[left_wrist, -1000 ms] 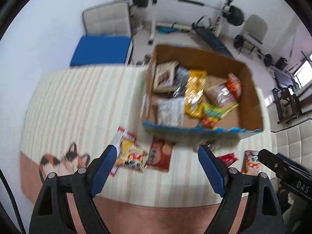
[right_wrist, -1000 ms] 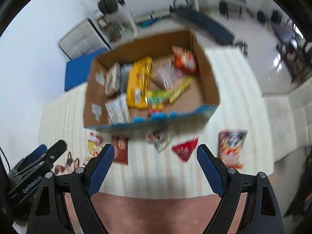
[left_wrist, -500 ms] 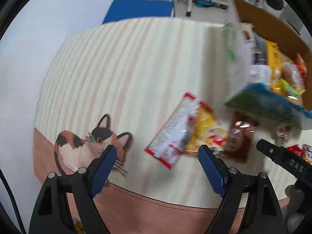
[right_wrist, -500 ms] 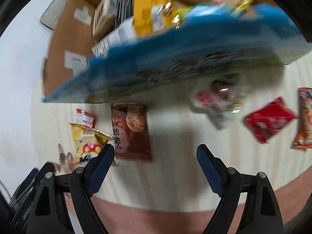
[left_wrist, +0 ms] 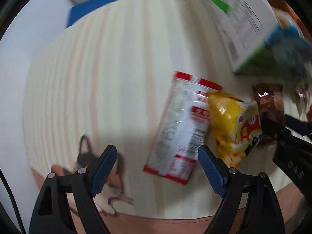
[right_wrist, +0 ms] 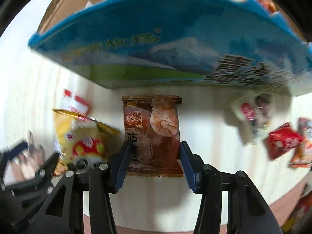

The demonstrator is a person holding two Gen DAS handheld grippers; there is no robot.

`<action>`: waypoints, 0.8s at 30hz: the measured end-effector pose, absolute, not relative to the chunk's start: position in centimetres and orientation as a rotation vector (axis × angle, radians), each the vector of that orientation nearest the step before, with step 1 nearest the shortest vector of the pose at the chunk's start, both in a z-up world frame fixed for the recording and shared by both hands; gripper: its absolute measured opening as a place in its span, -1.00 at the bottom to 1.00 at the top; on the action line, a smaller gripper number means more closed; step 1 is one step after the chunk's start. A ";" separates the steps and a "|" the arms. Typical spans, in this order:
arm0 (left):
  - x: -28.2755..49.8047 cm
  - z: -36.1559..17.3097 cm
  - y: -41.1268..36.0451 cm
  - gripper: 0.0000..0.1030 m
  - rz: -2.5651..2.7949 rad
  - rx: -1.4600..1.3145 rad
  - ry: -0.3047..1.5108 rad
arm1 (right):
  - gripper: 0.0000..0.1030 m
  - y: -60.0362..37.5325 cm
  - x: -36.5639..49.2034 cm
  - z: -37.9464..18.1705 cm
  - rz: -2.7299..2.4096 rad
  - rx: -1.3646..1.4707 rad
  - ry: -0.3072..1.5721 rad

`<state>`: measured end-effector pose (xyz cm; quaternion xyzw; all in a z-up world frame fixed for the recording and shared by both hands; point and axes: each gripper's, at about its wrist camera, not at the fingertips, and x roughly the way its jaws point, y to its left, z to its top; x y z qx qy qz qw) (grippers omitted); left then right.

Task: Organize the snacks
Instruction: 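Grasp the red spicy strip pack with left tool while right tool grasps the brown shrimp pack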

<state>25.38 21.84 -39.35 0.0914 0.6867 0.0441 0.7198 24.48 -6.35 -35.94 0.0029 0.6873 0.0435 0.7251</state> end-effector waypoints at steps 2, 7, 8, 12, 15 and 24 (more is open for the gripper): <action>25.8 -40.2 21.3 0.65 0.070 0.223 1.545 | 0.03 -7.5 24.0 -36.0 0.115 0.006 1.539; 26.7 -41.3 20.7 0.65 0.024 0.178 1.569 | 0.06 -10.7 23.7 -36.8 0.146 0.126 1.626; 26.8 -41.5 20.9 0.59 0.023 0.155 1.571 | 0.06 -11.1 23.7 -36.9 0.153 0.160 1.635; 26.9 -41.5 22.2 0.16 0.043 0.015 1.583 | 0.27 -11.5 23.8 -37.0 0.148 0.190 1.636; 26.2 -41.5 22.9 0.10 0.094 -0.028 1.587 | 0.38 -10.9 24.4 -37.3 0.128 0.156 1.632; 19.2 -42.1 24.2 0.09 0.243 -0.180 1.656 | 0.09 -6.3 22.4 -37.2 0.144 -0.102 1.603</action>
